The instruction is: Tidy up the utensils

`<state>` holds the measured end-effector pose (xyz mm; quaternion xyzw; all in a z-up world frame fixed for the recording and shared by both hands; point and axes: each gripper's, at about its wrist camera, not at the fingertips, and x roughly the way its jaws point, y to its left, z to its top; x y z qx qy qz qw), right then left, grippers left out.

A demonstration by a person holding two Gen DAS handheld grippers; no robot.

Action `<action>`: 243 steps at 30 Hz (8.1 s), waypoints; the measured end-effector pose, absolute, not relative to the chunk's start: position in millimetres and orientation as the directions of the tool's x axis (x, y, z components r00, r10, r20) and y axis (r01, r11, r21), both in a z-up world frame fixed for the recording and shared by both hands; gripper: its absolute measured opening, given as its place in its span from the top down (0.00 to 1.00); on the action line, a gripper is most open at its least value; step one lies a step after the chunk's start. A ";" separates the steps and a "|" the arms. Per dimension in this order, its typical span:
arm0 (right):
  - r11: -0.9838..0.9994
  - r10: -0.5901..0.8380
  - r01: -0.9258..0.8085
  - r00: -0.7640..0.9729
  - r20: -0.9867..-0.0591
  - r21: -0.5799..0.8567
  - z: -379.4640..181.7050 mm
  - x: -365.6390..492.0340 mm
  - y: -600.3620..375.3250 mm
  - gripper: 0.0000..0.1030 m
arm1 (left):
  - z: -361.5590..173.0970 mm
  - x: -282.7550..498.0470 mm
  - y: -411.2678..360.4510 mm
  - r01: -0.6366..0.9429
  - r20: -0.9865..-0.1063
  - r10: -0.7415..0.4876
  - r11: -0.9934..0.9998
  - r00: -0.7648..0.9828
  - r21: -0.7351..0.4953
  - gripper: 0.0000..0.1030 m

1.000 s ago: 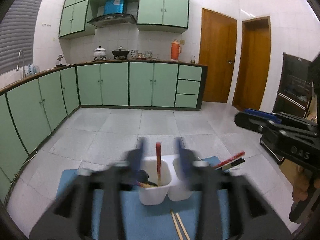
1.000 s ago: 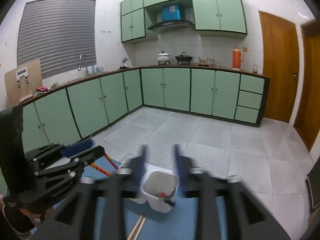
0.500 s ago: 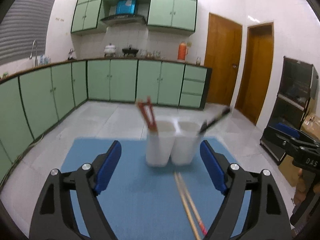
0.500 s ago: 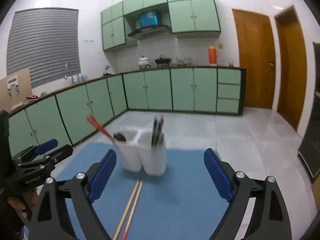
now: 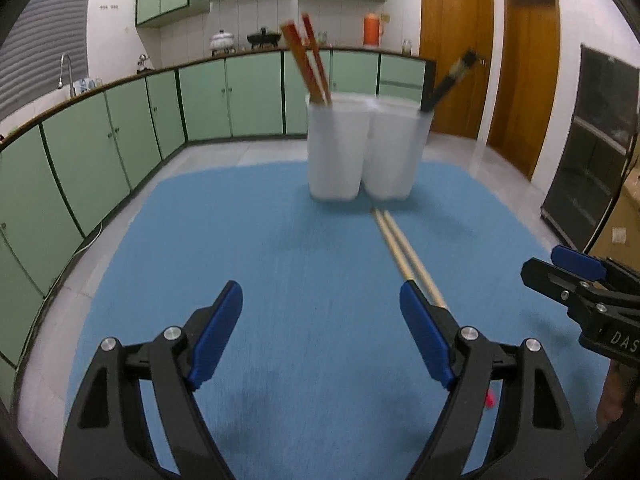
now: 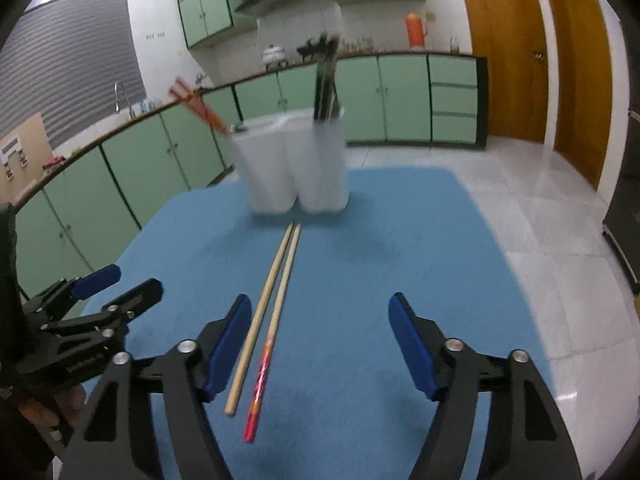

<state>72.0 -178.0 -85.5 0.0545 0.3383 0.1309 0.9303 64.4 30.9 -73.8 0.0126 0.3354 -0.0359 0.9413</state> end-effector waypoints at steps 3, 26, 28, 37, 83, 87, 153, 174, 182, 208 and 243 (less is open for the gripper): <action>0.959 0.283 -0.220 0.701 -0.654 0.179 -99.3 74.5 -166.3 0.52 | -83.6 61.5 35.4 0.072 -0.655 -0.049 0.997 0.754 0.009 0.23; 0.946 0.314 -0.253 0.582 -0.750 0.200 -126.8 99.8 -130.2 0.93 | -97.2 61.8 36.2 0.060 -0.690 -0.061 0.998 0.721 -0.025 0.21; 0.949 0.306 -0.245 0.585 -0.751 0.196 -126.4 97.7 -133.3 0.94 | -96.7 61.8 34.6 0.064 -0.691 -0.061 0.998 0.721 -0.022 0.21; 0.966 0.257 -0.141 0.622 -0.740 0.217 -121.9 83.8 -178.0 0.94 | -93.3 66.4 6.3 0.126 -0.686 -0.135 0.990 0.715 -0.064 0.21; 0.955 0.281 -0.109 0.632 -0.722 0.276 -126.1 121.2 -197.8 0.89 | -115.9 109.1 -7.4 0.125 -0.783 -0.171 0.985 0.598 -0.120 0.72; 0.950 0.297 -0.130 0.651 -0.698 0.283 -120.2 104.5 -205.7 0.81 | -113.7 94.4 -5.0 0.138 -0.767 -0.172 0.984 0.619 -0.110 0.59; 0.941 0.335 -0.305 0.802 -0.495 0.143 17.4 44.5 -227.4 0.94 | 25.4 31.2 -8.7 0.169 -0.547 -0.159 0.985 0.822 -0.033 0.94; 0.905 0.418 -0.412 0.806 -0.419 0.111 87.0 67.2 -213.7 0.95 | 88.6 45.3 -2.0 0.218 -0.433 -0.226 0.974 0.872 -0.069 0.94; 0.896 0.434 -0.437 0.825 -0.360 0.078 120.0 83.4 -205.3 0.95 | 117.5 53.9 0.6 0.212 -0.361 -0.216 0.976 0.907 -0.052 0.94; 0.917 0.396 -0.398 0.887 -0.238 0.042 183.9 202.0 -190.7 0.95 | 164.8 177.7 -29.9 0.183 -0.167 -0.180 0.983 0.969 0.001 0.94; 0.937 0.350 -0.307 0.834 -0.426 0.168 66.5 200.2 -218.8 0.39 | 59.3 183.3 -3.5 0.151 -0.362 -0.163 0.987 0.918 -0.061 0.43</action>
